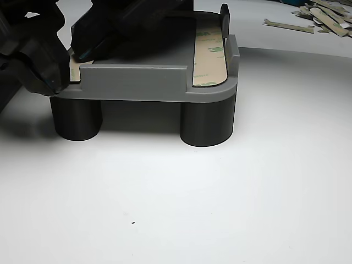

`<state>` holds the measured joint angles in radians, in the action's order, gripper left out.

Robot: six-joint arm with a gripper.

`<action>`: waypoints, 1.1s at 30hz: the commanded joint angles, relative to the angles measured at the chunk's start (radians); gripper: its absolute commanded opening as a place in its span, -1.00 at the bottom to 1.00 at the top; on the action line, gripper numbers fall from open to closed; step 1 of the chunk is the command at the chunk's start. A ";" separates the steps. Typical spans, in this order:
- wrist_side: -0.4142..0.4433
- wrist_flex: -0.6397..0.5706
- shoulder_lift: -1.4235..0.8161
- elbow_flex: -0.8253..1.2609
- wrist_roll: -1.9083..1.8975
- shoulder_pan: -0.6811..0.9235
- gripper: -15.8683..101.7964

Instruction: Peel off protective film from adhesive tape.

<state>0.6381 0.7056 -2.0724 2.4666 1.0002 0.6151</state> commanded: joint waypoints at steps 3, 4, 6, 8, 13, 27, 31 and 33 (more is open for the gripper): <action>0.008 0.000 -0.015 -0.032 0.000 -0.006 -0.92; 0.009 0.000 -0.014 -0.034 0.000 -0.006 -0.92; 0.009 0.000 -0.012 -0.034 0.000 -0.006 -0.92; 0.009 0.000 -0.012 -0.034 -0.002 -0.006 -0.92; 0.009 0.003 -0.006 -0.040 -0.003 -0.006 -0.92; 0.011 0.005 -0.002 -0.044 -0.009 -0.002 -0.92; 0.011 0.009 0.002 -0.049 -0.014 0.000 -0.92; 0.009 0.011 0.002 -0.051 -0.017 0.002 -0.92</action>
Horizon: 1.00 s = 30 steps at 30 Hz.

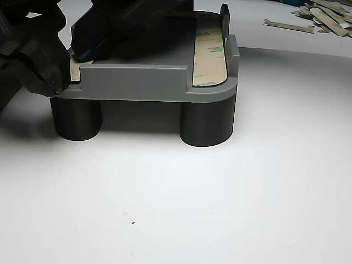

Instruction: Peel off protective film from adhesive tape.

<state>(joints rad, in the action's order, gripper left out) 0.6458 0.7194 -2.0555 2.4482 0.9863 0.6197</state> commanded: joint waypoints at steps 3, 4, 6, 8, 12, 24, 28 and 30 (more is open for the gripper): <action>-0.002 0.000 -0.015 -0.034 -0.006 -0.002 -0.92; -0.002 0.000 -0.015 -0.034 -0.008 -0.002 -0.92; -0.002 0.002 -0.017 -0.034 -0.008 0.000 -0.92; -0.002 0.002 -0.017 -0.034 -0.008 0.002 -0.92; -0.002 0.002 -0.018 -0.034 -0.009 0.002 -0.92; -0.003 -0.002 -0.025 -0.031 -0.020 0.008 -0.92; -0.002 -0.002 -0.025 -0.029 -0.023 0.009 -0.92; 0.003 -0.008 -0.025 -0.026 -0.023 0.009 -0.92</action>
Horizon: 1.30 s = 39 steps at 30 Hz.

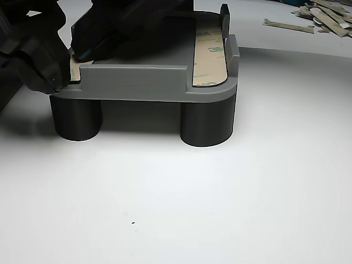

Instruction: Peel off protective film from adhesive tape.

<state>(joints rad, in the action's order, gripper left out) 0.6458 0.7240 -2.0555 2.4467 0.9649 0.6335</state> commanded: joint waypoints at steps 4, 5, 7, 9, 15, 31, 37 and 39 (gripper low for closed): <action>0.011 -0.040 -0.037 -0.002 0.005 -0.005 -0.92; 0.015 -0.049 -0.040 0.005 0.009 -0.005 -0.92; 0.020 -0.061 -0.041 0.011 0.014 -0.005 -0.92; 0.021 -0.064 -0.040 0.011 0.014 -0.005 -0.92; 0.026 -0.072 -0.038 0.014 0.011 -0.005 -0.92; 0.014 -0.061 -0.044 0.014 -0.003 -0.003 -0.92; -0.006 -0.035 -0.063 0.012 -0.011 -0.002 -0.92; -0.008 -0.026 -0.060 0.005 -0.014 0.002 -0.92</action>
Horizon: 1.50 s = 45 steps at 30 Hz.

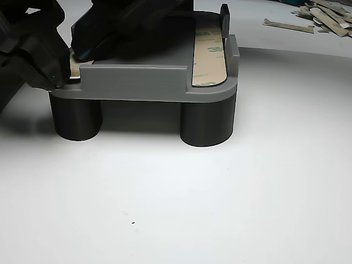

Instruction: Peel off protective film from adhesive tape.

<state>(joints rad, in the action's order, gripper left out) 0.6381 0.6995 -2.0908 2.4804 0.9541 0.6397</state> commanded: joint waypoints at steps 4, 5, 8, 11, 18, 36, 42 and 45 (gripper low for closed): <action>0.002 0.003 -0.020 -0.032 -0.009 0.000 -0.92; 0.002 0.005 -0.020 -0.032 -0.011 0.000 -0.92; 0.000 0.008 -0.020 -0.034 -0.014 0.000 -0.92; -0.005 0.015 -0.020 -0.037 -0.018 0.000 -0.92; -0.008 0.023 -0.020 -0.041 -0.020 0.002 -0.92; 0.002 0.017 -0.005 -0.049 -0.020 0.003 -0.92; 0.014 -0.003 -0.005 -0.040 -0.011 0.003 -0.92; 0.015 -0.009 -0.003 -0.040 -0.008 0.003 -0.92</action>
<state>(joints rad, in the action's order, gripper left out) 0.6489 0.7010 -2.0785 2.4620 0.9449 0.6489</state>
